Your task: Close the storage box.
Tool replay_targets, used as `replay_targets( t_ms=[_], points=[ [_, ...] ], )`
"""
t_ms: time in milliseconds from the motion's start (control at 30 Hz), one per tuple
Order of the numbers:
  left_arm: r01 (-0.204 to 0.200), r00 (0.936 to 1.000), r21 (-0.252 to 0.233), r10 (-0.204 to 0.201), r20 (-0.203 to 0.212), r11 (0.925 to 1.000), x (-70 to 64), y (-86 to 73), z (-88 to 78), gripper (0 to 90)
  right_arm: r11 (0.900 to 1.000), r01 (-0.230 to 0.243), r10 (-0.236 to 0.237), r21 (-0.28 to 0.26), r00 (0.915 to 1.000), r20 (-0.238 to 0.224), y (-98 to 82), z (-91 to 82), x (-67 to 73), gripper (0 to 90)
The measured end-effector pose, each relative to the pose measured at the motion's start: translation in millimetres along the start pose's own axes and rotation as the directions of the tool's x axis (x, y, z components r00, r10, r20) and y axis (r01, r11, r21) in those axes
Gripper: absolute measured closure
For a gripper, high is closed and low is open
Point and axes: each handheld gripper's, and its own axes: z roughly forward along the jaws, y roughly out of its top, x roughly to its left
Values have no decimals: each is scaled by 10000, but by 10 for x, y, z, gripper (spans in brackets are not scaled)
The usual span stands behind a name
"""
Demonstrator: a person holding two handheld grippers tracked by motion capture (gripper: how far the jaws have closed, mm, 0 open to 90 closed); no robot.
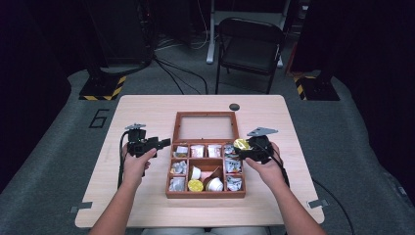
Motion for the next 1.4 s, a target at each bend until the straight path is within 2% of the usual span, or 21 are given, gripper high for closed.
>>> replay_targets(
  t_ms=[100,200,300,467,500,567,600,733,900,967,1033,1200,1400],
  points=[
    [-168,9999,56,168,24,9998,-13,18,31,301,9993,-380,379,0,9986,371,-70,-53,-159,376],
    [-199,9998,83,198,93,9998,-27,24,57,300,9980,-630,625,23,9936,944,-150,-109,-326,377],
    [-339,9994,168,337,103,9993,-30,30,71,300,9962,-873,864,10,9877,1302,-214,-152,-467,376],
    [-293,9996,155,292,67,9994,-22,36,82,301,9900,-1410,1368,57,9687,2070,-333,-225,-701,376],
    [-286,9996,170,285,52,9994,-19,35,83,300,9893,-1455,1413,43,9669,2127,-352,-226,-735,376],
    [-276,9996,209,275,71,9994,-12,33,80,300,9845,-1749,1670,129,9573,2359,-411,-222,-821,376],
    [-306,9995,175,306,32,9994,-7,35,79,300,9839,-1780,1690,163,9559,2404,-430,-217,-851,376],
    [-244,9997,137,244,14,9996,-1,34,67,301,9757,-2158,1971,377,9397,2793,-525,-166,-960,376],
    [-259,9997,152,259,6,9995,14,22,74,300,9725,-2261,1980,559,9289,3129,-610,-104,-1039,376],
    [-143,9999,123,143,-8,9998,8,18,78,300,9682,-2415,2076,657,9215,3282,-634,-87,-1051,376],
    [-243,9997,144,243,-2,9996,17,21,75,300,9706,-2314,1972,666,9226,3314,-654,-71,-1076,376],
    [-159,9999,158,159,-10,9997,20,17,81,300,9693,-2313,1878,835,9155,3557,-707,-30,-1096,376],
    [-276,9996,231,275,41,9994,17,16,87,300,9669,-2443,2029,733,9109,3594,-726,-27,-1098,372]
  ],
)
